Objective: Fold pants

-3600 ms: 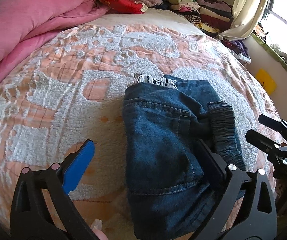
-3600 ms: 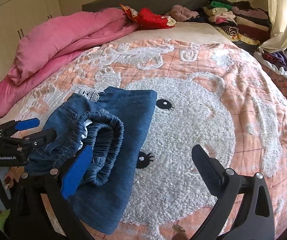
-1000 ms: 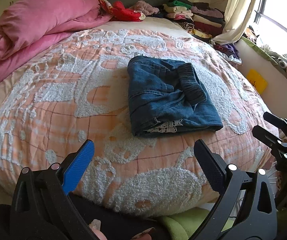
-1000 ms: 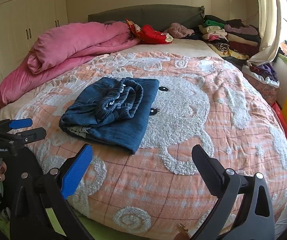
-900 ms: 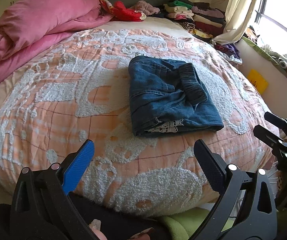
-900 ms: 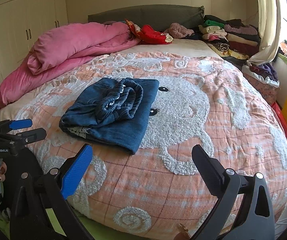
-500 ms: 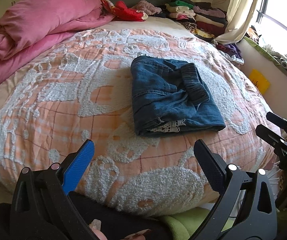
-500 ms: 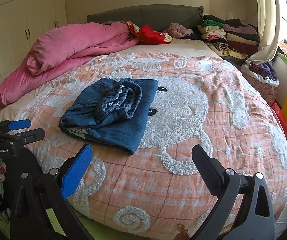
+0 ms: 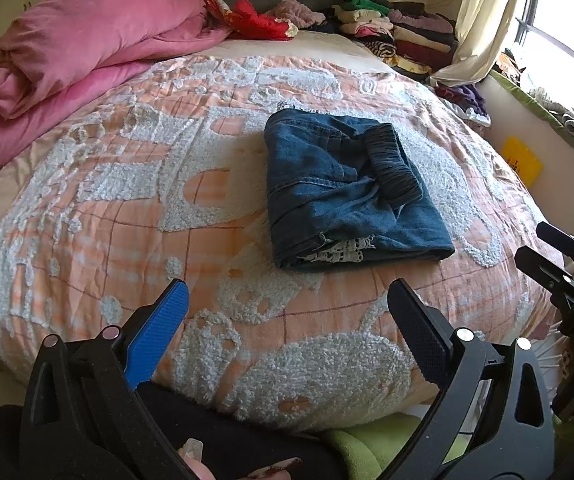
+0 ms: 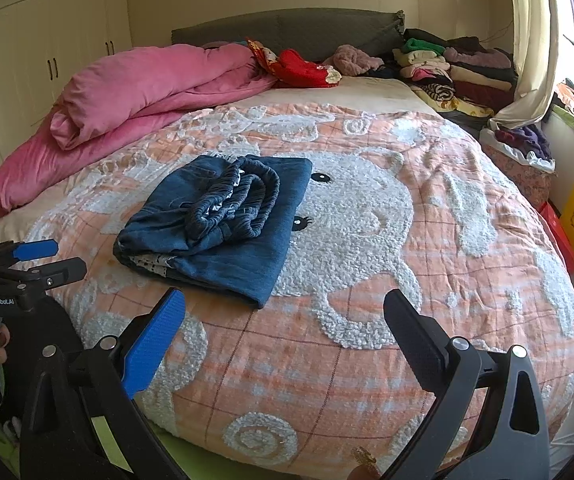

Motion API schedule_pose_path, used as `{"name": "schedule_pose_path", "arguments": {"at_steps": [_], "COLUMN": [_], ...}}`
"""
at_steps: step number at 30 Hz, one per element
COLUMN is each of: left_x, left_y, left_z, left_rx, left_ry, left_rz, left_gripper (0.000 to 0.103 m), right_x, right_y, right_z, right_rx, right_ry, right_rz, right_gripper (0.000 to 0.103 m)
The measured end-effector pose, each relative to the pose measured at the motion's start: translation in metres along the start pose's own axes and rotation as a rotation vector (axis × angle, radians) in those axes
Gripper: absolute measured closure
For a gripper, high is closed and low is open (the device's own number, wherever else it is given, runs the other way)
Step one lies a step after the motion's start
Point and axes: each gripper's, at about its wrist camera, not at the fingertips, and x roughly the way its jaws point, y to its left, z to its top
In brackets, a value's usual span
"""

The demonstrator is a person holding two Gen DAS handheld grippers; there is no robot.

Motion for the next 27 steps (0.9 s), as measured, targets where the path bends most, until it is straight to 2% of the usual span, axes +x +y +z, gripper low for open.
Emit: {"name": "schedule_pose_path", "arguments": {"at_steps": [27], "left_x": [-0.0001], "left_y": [0.0006], "left_z": [-0.0002], "left_rx": [-0.001], "left_ry": [0.012], "left_rz": [0.001], "left_gripper": [0.010], "right_x": [0.0013], "right_y": [-0.0019], "right_z": [-0.0009], "right_rx": [-0.002], "right_ry": [0.002], "right_rz": [-0.005], "right_gripper": [0.004]}}
